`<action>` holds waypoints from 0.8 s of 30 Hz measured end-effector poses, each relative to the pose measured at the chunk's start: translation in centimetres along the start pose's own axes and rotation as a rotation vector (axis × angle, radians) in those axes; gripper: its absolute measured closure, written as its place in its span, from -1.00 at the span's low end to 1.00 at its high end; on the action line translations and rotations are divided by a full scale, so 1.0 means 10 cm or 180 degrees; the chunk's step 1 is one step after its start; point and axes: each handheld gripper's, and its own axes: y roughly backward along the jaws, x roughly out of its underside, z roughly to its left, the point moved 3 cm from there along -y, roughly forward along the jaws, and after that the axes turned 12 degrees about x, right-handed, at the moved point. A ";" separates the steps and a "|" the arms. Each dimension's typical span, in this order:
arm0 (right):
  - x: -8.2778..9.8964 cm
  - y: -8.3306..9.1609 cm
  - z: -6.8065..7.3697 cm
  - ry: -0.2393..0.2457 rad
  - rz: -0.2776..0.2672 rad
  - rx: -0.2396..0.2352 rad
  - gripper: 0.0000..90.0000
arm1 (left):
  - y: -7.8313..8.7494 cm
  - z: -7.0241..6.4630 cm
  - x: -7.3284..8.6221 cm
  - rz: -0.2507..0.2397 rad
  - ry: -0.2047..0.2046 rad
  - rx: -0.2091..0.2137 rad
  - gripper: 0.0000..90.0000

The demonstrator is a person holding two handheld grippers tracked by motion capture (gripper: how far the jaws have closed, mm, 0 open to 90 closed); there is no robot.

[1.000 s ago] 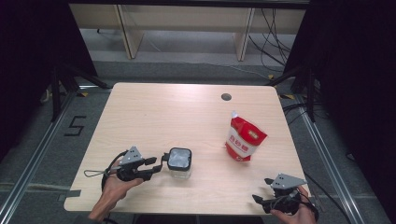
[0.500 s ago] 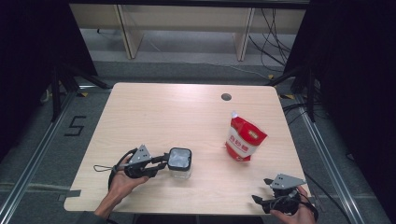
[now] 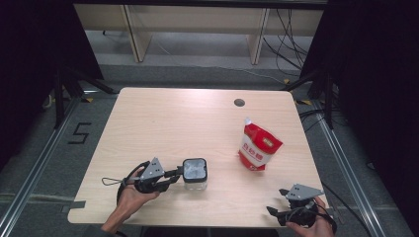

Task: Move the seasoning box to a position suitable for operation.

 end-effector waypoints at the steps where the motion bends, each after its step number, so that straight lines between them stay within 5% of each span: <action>1: 0.00 0.00 0.00 0.0001 -0.0001 -0.0001 -0.47 | -0.01 -0.03 0.00 -0.0048 0.0061 0.0000 0.65; 8: 0.00 -0.01 0.00 0.0024 -0.0015 -0.0008 -0.47 | -0.05 -0.10 -0.01 0.0017 -0.0054 0.0088 0.65; 15: 0.00 -0.01 -0.02 0.0016 -0.0017 -0.0003 -0.47 | -0.18 -0.28 -0.07 -0.0011 -0.0128 0.0322 0.65; 24: 0.00 -0.02 -0.03 0.0025 -0.0015 -0.0016 -0.47 | -0.19 -0.30 -0.08 0.0014 -0.0143 0.0315 0.65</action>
